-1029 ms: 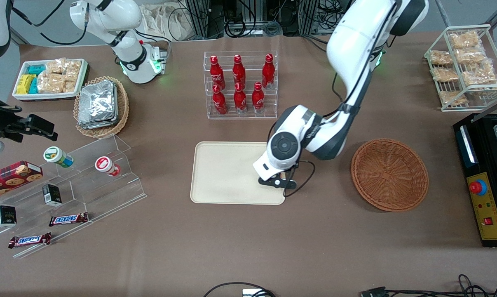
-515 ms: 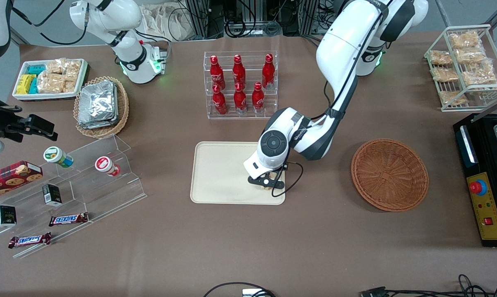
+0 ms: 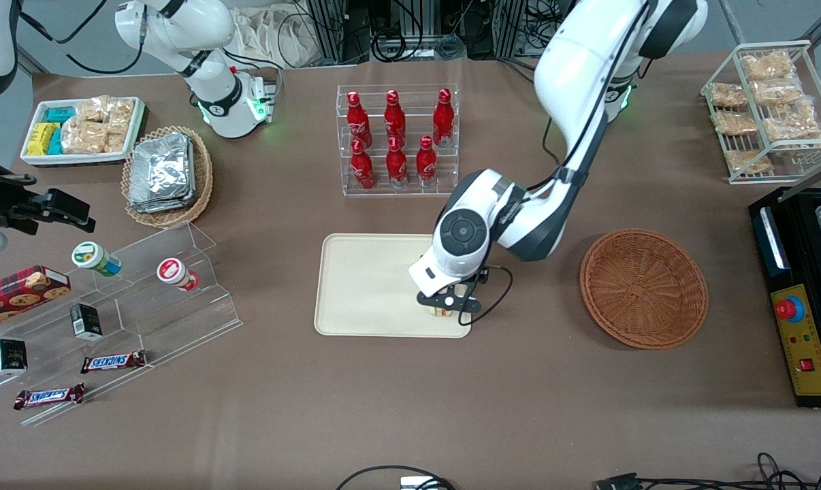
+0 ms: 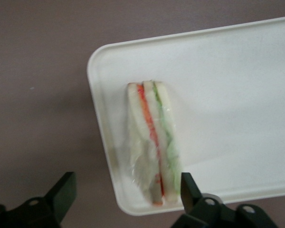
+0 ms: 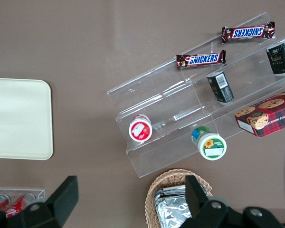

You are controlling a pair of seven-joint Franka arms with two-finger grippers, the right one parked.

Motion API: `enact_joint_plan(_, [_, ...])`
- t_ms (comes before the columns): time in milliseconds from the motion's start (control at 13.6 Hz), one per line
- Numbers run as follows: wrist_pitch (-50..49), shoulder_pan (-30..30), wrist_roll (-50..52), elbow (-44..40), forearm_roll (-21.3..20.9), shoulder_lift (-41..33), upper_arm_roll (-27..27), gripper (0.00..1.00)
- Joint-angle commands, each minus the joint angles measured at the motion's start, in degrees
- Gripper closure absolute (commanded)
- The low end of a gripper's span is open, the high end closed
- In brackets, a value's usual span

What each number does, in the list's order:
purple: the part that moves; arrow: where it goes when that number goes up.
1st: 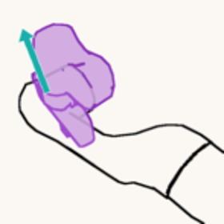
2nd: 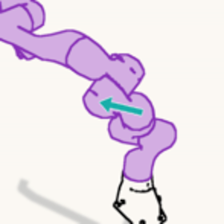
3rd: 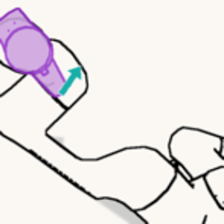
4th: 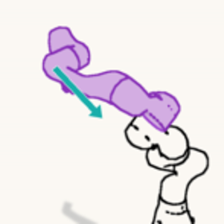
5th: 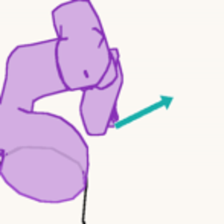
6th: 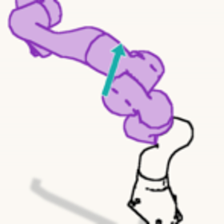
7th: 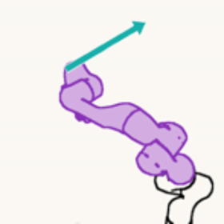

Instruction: Place sandwich from basket to tray

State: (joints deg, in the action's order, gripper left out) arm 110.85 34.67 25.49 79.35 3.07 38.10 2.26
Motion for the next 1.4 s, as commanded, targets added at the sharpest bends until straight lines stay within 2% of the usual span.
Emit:
enact_joint_plan(0, [-3.53,-2.94,-2.71,9.73,0.18,-9.58,0.11,0.00])
enact_joint_plan(221, [-4.15,-6.96,-9.22,25.72,0.27,-24.95,-0.15,0.00])
enact_joint_plan(368, [-10.35,-10.65,-13.86,28.49,0.18,-31.22,-0.42,0.00])
enact_joint_plan(515, [-16.61,-16.10,-17.04,26.13,0.18,-32.55,-0.42,0.00])
enact_joint_plan(735, [-20.84,-24.36,-18.98,21.30,0.18,-33.00,-0.42,0.00])
enact_joint_plan(809, [-21.72,-26.74,-19.16,19.28,-0.95,-32.74,-0.42,0.00])
enact_joint_plan(956, [-21.91,-28.25,-19.86,15.77,-9.10,-31.86,-0.42,0.00])
enact_joint_plan(1029, [-21.91,-28.34,-20.04,13.66,-11.75,-30.55,-0.42,0.00])
enact_joint_plan(1324, [-20.94,-28.26,-22.24,10.13,-12.74,-28.26,-0.33,0.00])
